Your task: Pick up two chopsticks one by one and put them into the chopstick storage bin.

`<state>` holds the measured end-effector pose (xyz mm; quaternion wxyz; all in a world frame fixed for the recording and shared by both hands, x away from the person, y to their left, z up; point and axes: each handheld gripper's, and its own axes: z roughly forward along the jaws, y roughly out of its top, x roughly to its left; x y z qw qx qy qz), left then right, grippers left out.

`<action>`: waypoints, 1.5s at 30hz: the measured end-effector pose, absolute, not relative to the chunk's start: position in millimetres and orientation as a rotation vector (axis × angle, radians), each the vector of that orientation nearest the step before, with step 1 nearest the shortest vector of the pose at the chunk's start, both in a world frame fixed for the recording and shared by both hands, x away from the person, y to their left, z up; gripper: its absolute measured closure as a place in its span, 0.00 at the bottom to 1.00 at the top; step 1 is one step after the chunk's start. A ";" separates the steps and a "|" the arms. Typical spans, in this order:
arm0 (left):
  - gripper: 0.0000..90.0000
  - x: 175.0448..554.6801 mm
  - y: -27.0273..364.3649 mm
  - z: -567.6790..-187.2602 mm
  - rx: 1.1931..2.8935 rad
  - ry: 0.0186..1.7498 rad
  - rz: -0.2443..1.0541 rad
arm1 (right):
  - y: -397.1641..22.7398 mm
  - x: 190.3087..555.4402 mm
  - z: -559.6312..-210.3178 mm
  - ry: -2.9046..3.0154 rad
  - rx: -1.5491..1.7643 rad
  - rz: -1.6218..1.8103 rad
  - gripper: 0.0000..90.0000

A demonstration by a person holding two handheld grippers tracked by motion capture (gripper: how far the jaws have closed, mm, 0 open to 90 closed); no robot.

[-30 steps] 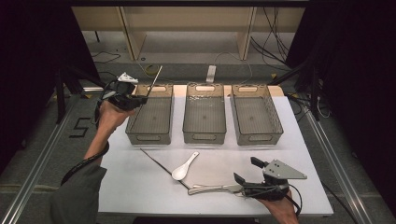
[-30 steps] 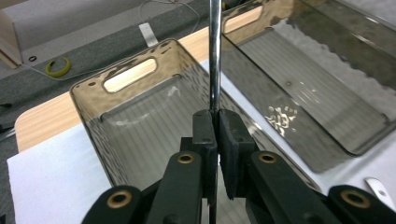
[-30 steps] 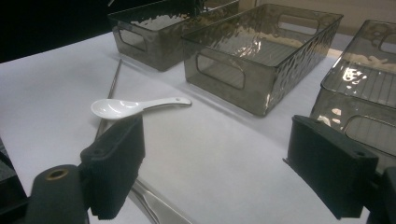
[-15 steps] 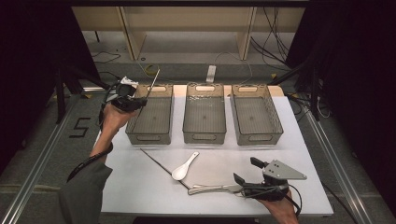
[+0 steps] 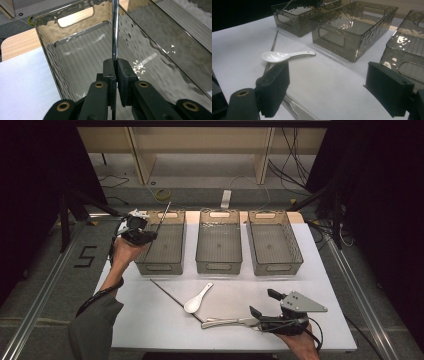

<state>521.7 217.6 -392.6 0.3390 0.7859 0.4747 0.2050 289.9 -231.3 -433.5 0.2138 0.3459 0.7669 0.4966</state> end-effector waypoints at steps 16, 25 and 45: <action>0.55 503.4 214.6 -392.8 2.077 1.203 0.441 | -231.0 290.5 -434.4 2.133 0.964 1.376 0.23; 0.40 455.6 192.9 -385.8 2.317 0.891 0.351 | -229.9 289.5 -434.0 2.138 0.950 1.370 0.23; 0.30 414.4 153.3 -417.1 2.733 0.505 0.163 | -229.8 288.7 -433.3 2.143 0.944 1.367 0.23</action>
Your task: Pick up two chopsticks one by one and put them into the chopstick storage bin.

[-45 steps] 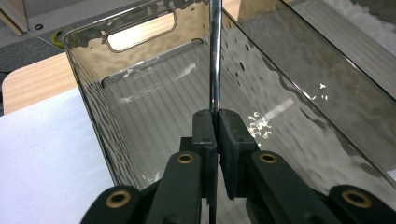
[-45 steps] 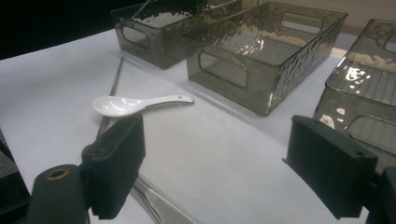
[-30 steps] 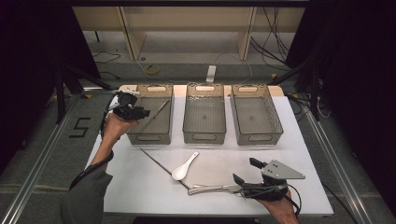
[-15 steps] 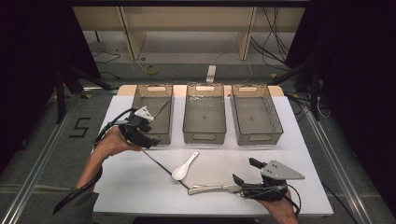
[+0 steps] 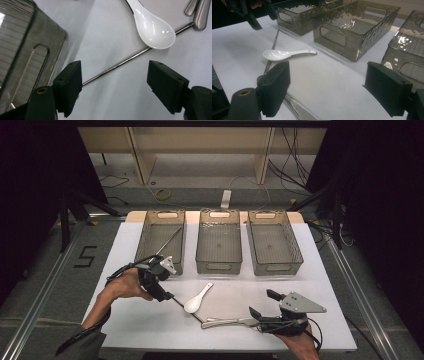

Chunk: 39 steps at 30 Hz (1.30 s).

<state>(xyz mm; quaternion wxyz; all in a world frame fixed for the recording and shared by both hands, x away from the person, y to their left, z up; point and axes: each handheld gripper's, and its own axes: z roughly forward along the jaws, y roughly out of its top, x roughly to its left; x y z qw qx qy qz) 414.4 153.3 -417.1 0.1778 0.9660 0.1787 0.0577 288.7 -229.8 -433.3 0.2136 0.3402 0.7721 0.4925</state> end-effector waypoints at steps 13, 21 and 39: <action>0.27 416.5 142.7 -437.5 2.843 0.436 0.146 | -229.5 288.7 -433.2 2.145 0.942 1.368 0.24; 0.40 417.8 136.8 -446.2 2.888 0.368 0.135 | -229.2 288.9 -433.3 2.149 0.941 1.367 0.24; 0.61 420.3 125.4 -458.4 2.937 0.257 0.109 | -229.1 289.3 -433.9 2.152 0.940 1.364 0.24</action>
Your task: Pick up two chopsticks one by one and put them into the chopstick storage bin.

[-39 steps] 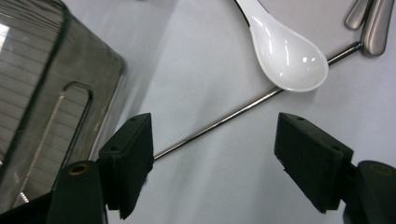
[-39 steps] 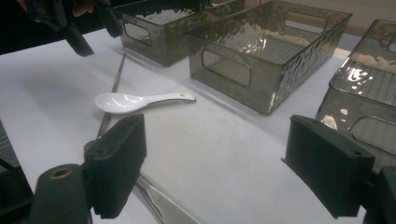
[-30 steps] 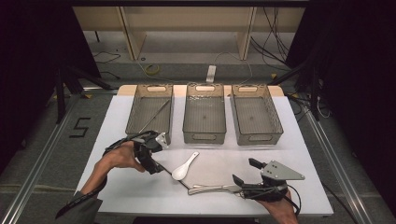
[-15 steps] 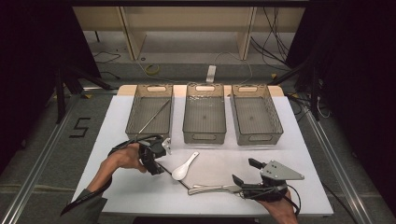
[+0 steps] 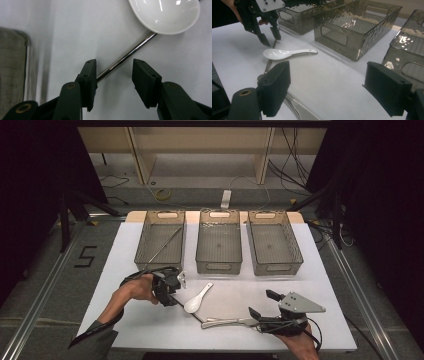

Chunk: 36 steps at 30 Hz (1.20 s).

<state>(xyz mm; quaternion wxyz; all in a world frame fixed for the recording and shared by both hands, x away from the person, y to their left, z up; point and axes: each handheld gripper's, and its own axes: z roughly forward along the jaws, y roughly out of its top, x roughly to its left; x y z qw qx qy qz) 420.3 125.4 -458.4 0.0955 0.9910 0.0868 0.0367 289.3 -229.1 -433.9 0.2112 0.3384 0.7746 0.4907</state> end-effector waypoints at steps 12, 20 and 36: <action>0.68 418.6 123.7 -460.2 2.973 0.206 0.083 | -229.4 289.8 -434.3 2.152 0.943 1.364 0.24; 0.74 413.9 126.2 -459.8 2.991 0.152 0.063 | -229.3 289.4 -434.0 2.152 0.939 1.361 0.24; 0.85 408.6 130.6 -459.7 2.998 0.088 0.026 | -228.8 289.2 -434.0 2.154 0.933 1.356 0.25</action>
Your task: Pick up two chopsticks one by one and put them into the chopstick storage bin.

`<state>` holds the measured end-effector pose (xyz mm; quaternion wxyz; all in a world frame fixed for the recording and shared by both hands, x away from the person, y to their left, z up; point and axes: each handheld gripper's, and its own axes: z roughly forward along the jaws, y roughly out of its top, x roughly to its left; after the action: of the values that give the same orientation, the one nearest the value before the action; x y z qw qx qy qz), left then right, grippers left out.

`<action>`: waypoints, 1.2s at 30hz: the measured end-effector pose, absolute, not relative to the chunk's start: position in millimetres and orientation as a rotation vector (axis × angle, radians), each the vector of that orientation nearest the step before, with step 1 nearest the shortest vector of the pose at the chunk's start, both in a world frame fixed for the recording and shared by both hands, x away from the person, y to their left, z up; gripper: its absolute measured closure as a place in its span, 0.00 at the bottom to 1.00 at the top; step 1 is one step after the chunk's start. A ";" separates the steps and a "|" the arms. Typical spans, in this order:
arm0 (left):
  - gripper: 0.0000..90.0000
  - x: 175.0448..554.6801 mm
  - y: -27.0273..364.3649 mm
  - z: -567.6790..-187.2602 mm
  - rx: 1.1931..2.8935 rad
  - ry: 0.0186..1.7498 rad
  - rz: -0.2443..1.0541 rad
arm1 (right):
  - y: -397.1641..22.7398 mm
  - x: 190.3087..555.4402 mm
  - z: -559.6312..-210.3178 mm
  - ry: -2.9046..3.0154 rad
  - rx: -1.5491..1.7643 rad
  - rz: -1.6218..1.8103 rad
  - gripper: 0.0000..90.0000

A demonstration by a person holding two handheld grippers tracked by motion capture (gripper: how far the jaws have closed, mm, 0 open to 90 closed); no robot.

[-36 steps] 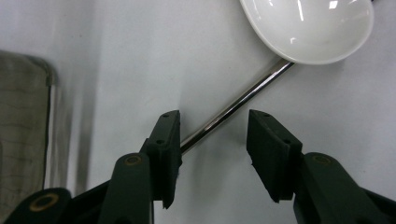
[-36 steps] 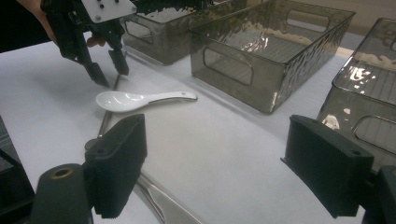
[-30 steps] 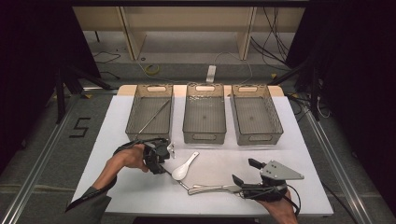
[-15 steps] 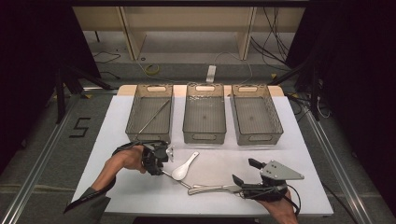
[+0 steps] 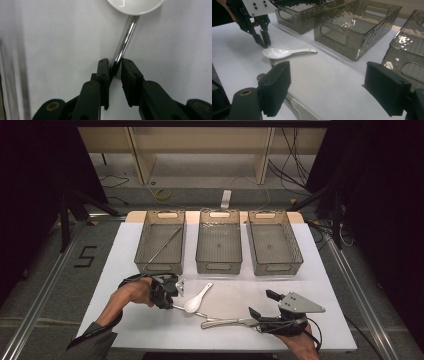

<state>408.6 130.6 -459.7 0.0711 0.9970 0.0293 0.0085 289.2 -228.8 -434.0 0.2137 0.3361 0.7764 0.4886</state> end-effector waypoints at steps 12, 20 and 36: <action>0.92 402.1 129.4 -460.3 3.006 0.025 0.035 | -228.2 289.3 -434.3 2.160 0.934 1.349 0.25; 0.94 400.0 129.4 -460.2 3.009 0.003 0.043 | -228.6 289.3 -434.2 2.160 0.931 1.348 0.25; 0.95 396.1 130.7 -450.0 2.973 -0.006 -0.019 | -228.3 289.6 -434.6 2.160 0.936 1.349 0.25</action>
<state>396.1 130.7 -450.0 0.0840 0.9964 -0.0021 -0.0063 289.6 -228.3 -434.6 0.2125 0.3371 0.7780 0.4857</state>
